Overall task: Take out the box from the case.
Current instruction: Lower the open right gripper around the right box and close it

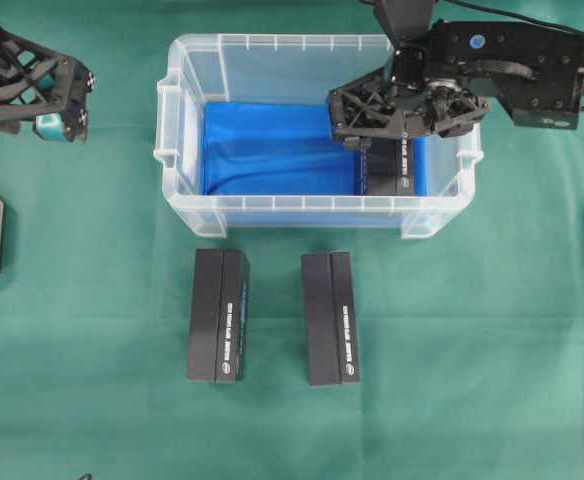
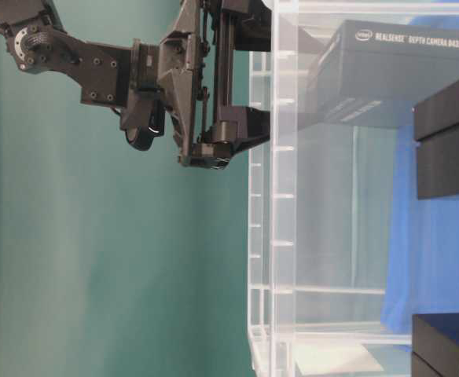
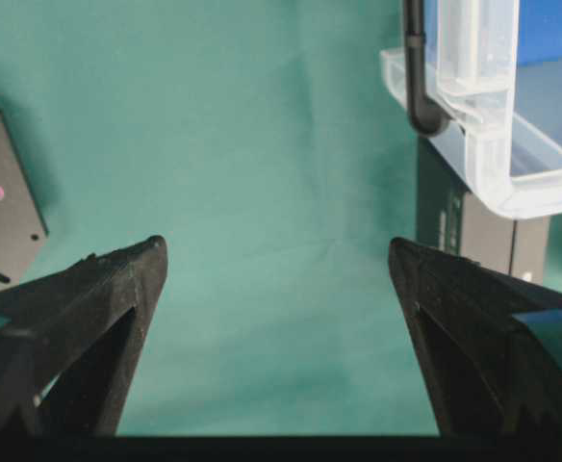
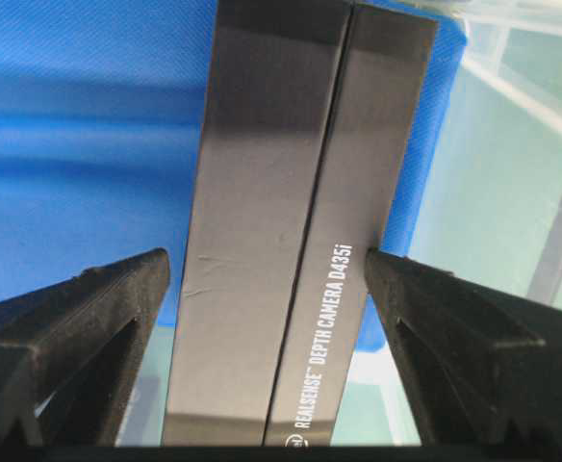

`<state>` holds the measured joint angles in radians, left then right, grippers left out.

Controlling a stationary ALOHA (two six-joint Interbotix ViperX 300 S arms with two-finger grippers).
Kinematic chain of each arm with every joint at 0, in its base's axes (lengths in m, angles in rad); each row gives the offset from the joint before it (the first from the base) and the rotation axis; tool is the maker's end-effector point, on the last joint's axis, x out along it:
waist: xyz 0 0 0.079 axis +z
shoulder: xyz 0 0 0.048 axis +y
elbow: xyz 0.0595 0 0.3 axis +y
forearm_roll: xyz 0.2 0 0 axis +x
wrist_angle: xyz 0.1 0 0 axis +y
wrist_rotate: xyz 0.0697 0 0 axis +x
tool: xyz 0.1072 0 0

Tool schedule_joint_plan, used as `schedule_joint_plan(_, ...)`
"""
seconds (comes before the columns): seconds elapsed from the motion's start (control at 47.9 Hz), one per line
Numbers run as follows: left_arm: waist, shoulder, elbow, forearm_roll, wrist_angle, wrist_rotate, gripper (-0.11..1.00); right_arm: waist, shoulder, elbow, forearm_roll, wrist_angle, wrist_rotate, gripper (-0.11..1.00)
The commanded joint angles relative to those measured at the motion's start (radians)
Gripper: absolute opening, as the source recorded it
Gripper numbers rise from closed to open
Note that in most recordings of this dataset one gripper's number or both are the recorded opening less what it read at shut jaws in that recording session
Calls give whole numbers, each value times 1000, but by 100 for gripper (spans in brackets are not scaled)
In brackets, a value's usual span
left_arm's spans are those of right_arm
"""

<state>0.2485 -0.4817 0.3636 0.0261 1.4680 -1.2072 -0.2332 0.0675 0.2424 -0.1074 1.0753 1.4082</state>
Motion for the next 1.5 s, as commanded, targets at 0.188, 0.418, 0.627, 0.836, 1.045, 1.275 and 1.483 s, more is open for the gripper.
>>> schedule_joint_plan(0.188, -9, -6, -23, -2, -2, -2, 97, 0, -3, 5, 5, -3, -3, 93)
schedule_joint_plan(0.418, -14, -6, -23, -2, -3, -3, 97, 0, -2, 34, 2, -9, -2, 94)
schedule_joint_plan(0.627, -20, -6, -23, -2, -3, -9, 97, 0, 3, 54, 2, -40, 2, 94)
schedule_joint_plan(0.836, -25, -8, -21, 0, -3, -17, 97, 0, 26, 57, 5, -61, 2, 94)
schedule_joint_plan(1.045, -26, -8, -21, -2, -3, -18, 97, 0, 46, 54, 9, -74, 5, 94)
schedule_joint_plan(1.275, -26, -8, -21, 0, -3, -18, 97, -5, 54, 48, 34, -72, 5, 93)
schedule_joint_plan(1.483, -28, -8, -21, 2, -2, -18, 97, -5, 55, 40, 38, -64, 12, 67)
